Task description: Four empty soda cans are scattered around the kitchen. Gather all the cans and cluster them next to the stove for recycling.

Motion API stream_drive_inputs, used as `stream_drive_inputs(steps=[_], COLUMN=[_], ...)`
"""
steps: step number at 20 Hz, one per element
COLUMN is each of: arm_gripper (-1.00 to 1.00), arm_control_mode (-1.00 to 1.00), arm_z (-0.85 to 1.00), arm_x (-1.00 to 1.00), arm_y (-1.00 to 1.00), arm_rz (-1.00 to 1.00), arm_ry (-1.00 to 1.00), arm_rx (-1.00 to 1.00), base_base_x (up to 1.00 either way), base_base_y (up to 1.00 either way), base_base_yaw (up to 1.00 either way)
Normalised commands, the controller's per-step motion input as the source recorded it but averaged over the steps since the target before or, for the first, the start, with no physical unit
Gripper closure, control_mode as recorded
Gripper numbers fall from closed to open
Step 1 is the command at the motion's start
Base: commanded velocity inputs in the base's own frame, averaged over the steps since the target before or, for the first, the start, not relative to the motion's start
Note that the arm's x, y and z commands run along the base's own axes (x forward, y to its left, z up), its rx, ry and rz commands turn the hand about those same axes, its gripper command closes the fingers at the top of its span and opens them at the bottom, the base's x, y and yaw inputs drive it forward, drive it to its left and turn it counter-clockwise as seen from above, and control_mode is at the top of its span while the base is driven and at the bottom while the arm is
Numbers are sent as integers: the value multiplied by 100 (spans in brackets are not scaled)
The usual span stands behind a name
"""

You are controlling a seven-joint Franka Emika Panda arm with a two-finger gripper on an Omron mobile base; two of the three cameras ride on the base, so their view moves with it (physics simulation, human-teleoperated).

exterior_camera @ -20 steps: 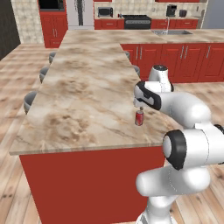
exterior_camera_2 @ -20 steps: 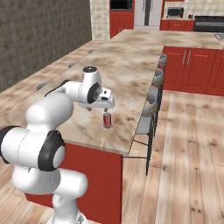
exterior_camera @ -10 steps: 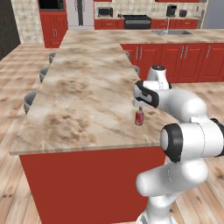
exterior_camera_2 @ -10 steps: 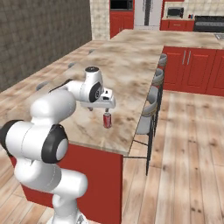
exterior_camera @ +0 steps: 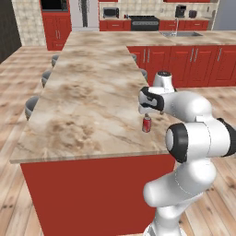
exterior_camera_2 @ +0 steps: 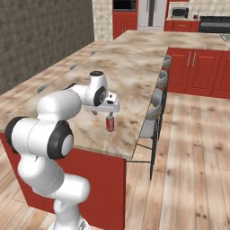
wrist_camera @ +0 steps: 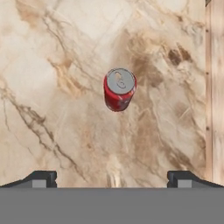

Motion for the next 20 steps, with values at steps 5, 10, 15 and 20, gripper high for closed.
stream_drive_inputs(steps=[5, 10, 15, 20], arm_gripper=[-100, -100, -100, -100], arm_control_mode=[-100, -100, -100, -100], arm_z=[-8, -9, -10, -15], arm_x=[20, 19, 16, 14], arm_y=[-4, -3, -1, 0], arm_rz=[0, 0, 0, 0], arm_ry=[4, 4, 4, 2], arm_rx=[0, 0, 0, 0], base_base_x=[0, 0, 0, 0], base_base_y=[0, 0, 0, 0], base_base_yaw=[0, 0, 0, 0])
